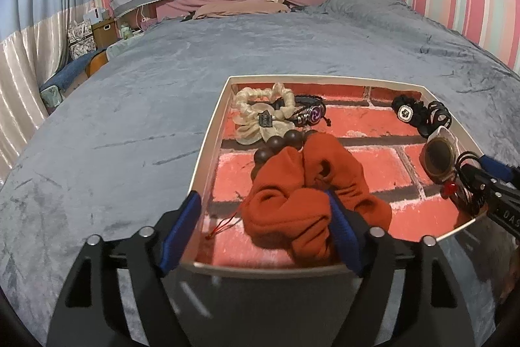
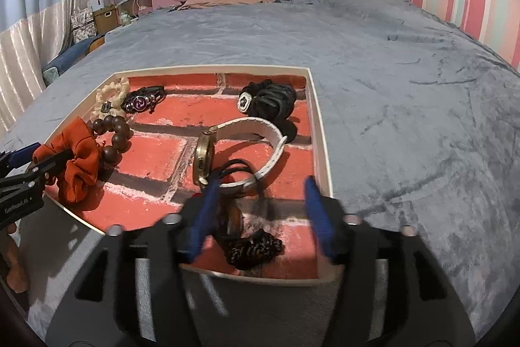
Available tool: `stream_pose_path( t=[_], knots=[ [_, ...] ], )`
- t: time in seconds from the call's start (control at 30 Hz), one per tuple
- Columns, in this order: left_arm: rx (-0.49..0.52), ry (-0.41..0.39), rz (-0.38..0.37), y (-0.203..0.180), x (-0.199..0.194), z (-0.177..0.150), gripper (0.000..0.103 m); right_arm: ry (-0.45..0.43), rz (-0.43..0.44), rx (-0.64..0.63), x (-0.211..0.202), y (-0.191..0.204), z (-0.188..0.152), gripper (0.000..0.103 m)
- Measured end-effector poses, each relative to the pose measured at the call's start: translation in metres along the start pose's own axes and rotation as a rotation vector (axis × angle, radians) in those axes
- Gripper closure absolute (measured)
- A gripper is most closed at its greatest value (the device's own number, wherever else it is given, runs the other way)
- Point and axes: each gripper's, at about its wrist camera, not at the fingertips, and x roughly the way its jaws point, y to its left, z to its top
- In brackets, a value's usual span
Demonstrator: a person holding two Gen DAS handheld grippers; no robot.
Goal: Organize jewelry
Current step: 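Open both tools and lift them away from the tray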
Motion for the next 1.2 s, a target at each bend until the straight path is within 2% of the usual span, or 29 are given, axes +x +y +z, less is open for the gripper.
stream_pose_path(
  t=[0.03,0.13,0.3,0.33,0.4,0.57,0.87,1.07,1.2],
  knots=[
    [-0.002,-0.002,0.002,0.001,-0.003,-0.001,0.025,-0.009,0.000,-0.002,-0.003,-0.001,0.000,0.030],
    [-0.012,-0.007,0.006,0.002,-0.013,-0.003,0.022,-0.027,-0.006,-0.013,-0.012,0.001,0.000,0.018],
    [-0.043,-0.022,0.020,0.006,-0.049,-0.010,0.019,-0.063,-0.003,0.006,-0.042,0.000,0.002,0.004],
    [-0.050,-0.034,0.021,0.008,-0.062,-0.015,0.018,-0.085,0.003,0.012,-0.055,0.001,0.001,0.004],
    [-0.068,-0.059,0.042,0.013,-0.085,-0.022,0.008,-0.106,0.008,-0.001,-0.077,0.003,-0.003,0.004],
    [-0.159,-0.080,0.023,0.021,-0.154,-0.042,0.008,-0.140,0.005,-0.044,-0.138,0.010,-0.021,0.004],
    [-0.097,-0.207,0.104,-0.014,-0.284,-0.094,0.004,-0.215,-0.011,-0.058,-0.252,0.002,-0.073,0.004],
    [-0.077,-0.253,0.115,-0.034,-0.327,-0.131,0.004,-0.288,-0.011,-0.045,-0.309,-0.003,-0.107,0.004],
    [-0.091,-0.264,0.121,-0.037,-0.342,-0.147,0.004,-0.310,-0.010,-0.057,-0.326,0.002,-0.128,0.004]
  ],
)
